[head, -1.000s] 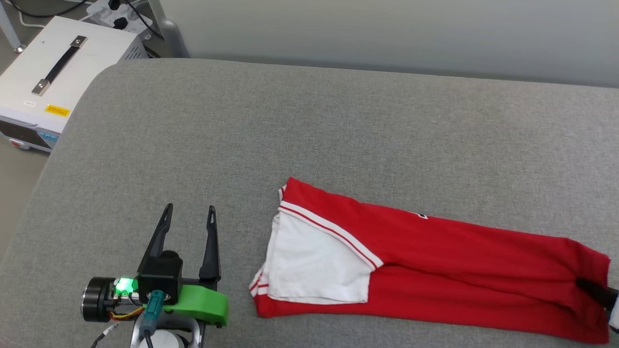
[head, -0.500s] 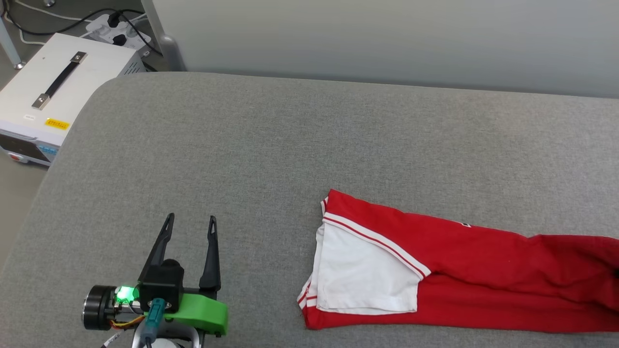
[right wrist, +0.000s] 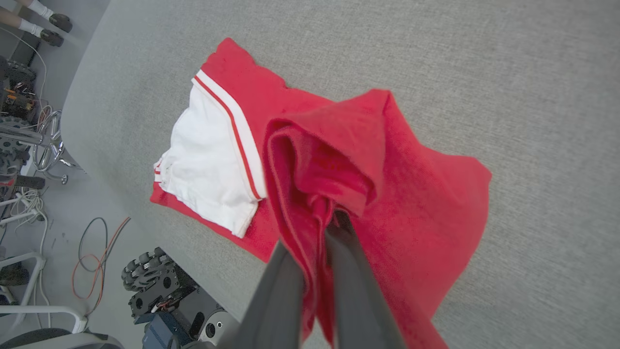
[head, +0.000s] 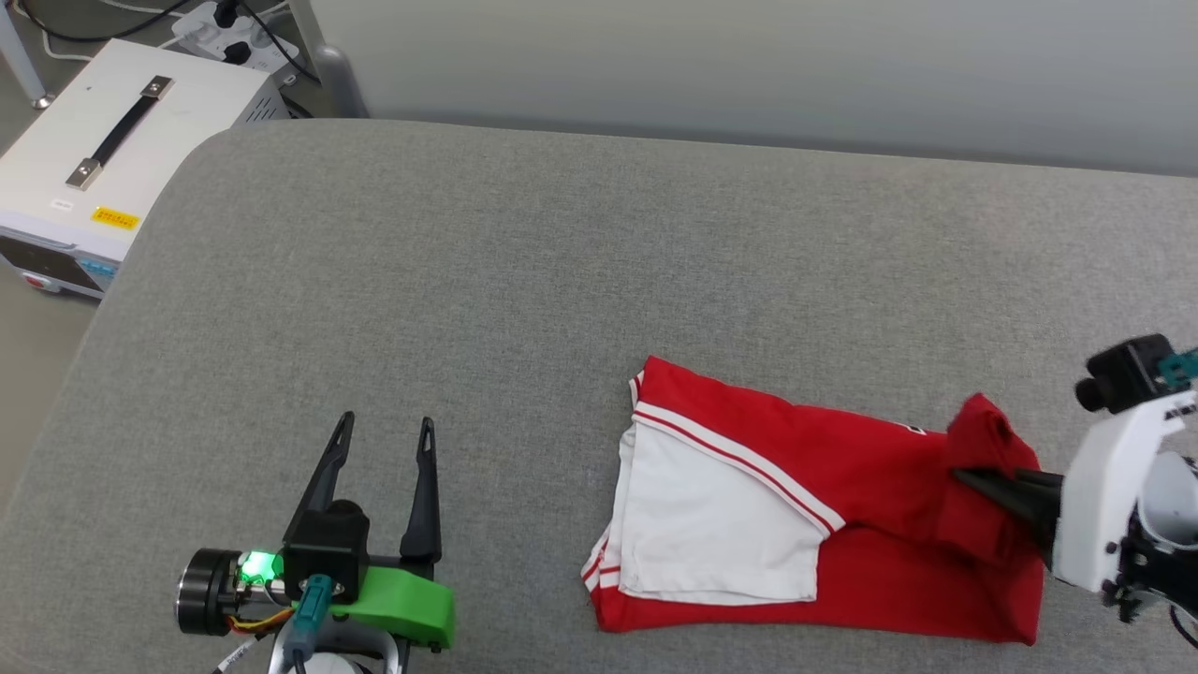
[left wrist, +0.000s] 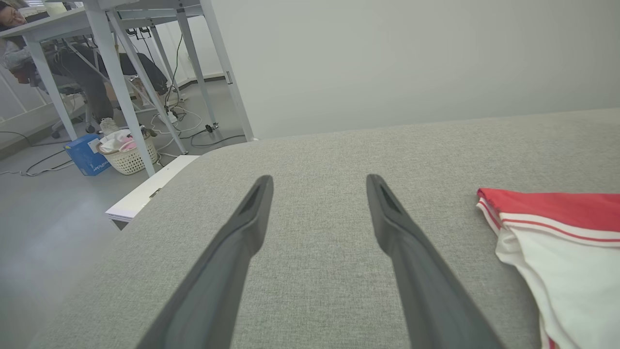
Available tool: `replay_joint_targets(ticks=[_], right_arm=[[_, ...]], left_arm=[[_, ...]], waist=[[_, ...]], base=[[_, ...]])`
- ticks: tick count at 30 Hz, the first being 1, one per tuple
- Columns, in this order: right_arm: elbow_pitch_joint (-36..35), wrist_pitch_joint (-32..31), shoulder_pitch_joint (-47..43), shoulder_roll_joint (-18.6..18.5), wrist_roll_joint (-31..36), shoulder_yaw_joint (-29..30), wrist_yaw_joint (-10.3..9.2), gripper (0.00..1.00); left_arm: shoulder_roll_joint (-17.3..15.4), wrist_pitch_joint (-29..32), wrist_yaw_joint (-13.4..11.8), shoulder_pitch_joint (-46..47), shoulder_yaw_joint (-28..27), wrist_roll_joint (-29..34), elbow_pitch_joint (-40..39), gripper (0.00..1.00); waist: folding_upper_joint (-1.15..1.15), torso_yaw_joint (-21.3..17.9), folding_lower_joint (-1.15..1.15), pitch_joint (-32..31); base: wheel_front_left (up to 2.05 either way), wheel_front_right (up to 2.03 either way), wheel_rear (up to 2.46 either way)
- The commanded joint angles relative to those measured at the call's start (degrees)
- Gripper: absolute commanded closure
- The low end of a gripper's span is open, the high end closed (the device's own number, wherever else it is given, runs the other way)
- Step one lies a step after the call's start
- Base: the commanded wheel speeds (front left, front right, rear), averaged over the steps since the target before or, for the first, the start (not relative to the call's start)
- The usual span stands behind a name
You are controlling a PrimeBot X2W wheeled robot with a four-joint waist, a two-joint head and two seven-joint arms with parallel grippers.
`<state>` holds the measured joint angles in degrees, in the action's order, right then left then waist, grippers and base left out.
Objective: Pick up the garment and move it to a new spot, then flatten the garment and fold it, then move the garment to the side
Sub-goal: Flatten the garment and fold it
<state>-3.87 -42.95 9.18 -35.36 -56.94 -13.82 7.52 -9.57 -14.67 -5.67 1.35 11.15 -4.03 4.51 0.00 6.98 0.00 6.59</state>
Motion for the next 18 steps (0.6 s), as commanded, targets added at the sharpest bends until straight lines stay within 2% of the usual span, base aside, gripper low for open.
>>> replay_joint_targets(ticks=[1,8,18], right_arm=[[0.0,-0.97,2.89,1.34,1.18,-1.84,-0.03,1.0],[3.89,-2.95,13.42,5.56,5.9,-13.45,-0.03,1.0],[17.23,1.94,25.18,13.08,8.68,-25.85,-0.03,1.0]], left_arm=[[0.43,-0.33,0.47,0.71,-0.21,0.62,0.13,0.0],[1.26,-0.33,1.17,2.09,-0.52,1.25,0.5,0.0],[2.46,-0.33,1.91,3.87,-0.68,1.82,0.85,0.0]], waist=[[0.0,0.36,0.0,0.6],[0.0,1.19,0.0,2.04],[0.0,2.12,0.0,4.51]], base=[[0.0,0.0,0.0],[0.0,0.0,0.0],[0.0,0.0,0.0]])
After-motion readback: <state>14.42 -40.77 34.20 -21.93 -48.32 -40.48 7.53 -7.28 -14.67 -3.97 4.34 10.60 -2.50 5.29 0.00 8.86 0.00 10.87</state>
